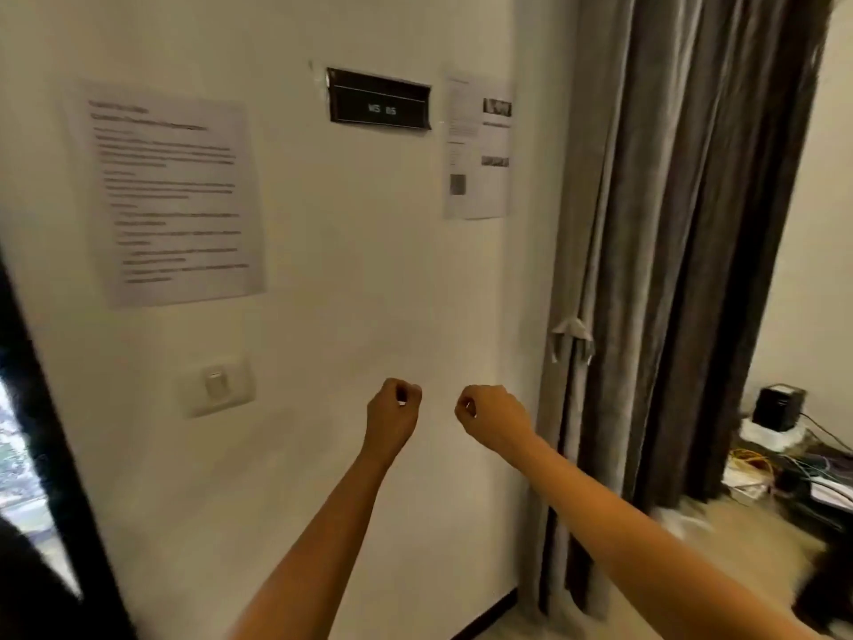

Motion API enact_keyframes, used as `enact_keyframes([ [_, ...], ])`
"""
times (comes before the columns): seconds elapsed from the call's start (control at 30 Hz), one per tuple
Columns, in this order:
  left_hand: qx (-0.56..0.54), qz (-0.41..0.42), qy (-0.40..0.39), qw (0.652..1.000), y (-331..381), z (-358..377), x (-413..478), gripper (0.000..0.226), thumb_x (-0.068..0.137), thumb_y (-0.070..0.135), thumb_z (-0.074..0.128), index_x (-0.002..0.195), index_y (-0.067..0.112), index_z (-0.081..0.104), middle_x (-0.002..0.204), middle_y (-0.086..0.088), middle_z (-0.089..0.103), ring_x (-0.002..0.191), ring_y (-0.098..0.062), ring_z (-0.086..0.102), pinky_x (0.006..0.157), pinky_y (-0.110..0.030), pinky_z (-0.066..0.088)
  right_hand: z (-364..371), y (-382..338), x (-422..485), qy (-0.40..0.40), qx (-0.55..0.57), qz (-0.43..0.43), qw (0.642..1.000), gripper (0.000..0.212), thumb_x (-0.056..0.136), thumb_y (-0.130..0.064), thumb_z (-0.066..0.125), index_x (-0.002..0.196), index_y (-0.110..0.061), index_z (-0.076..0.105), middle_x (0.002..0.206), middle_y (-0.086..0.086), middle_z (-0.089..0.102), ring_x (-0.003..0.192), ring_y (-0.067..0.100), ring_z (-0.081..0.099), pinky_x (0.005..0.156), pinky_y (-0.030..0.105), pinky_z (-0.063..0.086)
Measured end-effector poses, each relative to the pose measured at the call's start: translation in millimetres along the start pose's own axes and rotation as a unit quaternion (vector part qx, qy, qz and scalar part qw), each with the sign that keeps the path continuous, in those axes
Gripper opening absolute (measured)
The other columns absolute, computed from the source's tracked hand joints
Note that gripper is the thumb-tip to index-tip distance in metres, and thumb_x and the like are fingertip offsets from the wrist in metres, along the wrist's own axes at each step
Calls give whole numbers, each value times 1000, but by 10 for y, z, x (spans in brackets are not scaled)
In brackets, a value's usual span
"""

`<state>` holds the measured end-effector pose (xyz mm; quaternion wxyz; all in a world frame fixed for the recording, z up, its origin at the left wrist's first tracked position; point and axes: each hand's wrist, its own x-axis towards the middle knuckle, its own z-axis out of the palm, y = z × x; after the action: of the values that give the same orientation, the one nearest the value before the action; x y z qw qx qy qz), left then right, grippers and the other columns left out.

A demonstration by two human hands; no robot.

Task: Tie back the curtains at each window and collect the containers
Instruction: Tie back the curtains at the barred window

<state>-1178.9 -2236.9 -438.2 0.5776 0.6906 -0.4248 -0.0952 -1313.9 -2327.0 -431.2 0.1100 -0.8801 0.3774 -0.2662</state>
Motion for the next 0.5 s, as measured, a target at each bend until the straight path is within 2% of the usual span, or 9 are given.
enact_keyframes([
  [0.17,-14,-8,-48,999,198,824,243,20,95,27,51,100,8,56,94,0,59,90,-17,58,76,-23,41,-291,736,168,8,-11,36,999,21,93,-26,51,100,-13,66,93,3,69,79,22,64,68,31,54],
  [0.37,-24,-9,-73,997,248,1658,654,25,96,35,47,97,11,56,96,-4,61,91,-23,63,84,-36,51,-469,1579,433,23,-7,62,998,25,93,-25,52,115,-15,59,104,4,69,91,26,65,79,37,55],
  [0.5,-25,2,-86,996,316,2219,1037,26,96,36,47,97,12,56,97,-6,62,91,-23,63,83,-36,52,-587,2172,732,30,-15,76,997,21,93,-23,51,110,-13,60,100,6,68,88,28,64,74,40,55],
])
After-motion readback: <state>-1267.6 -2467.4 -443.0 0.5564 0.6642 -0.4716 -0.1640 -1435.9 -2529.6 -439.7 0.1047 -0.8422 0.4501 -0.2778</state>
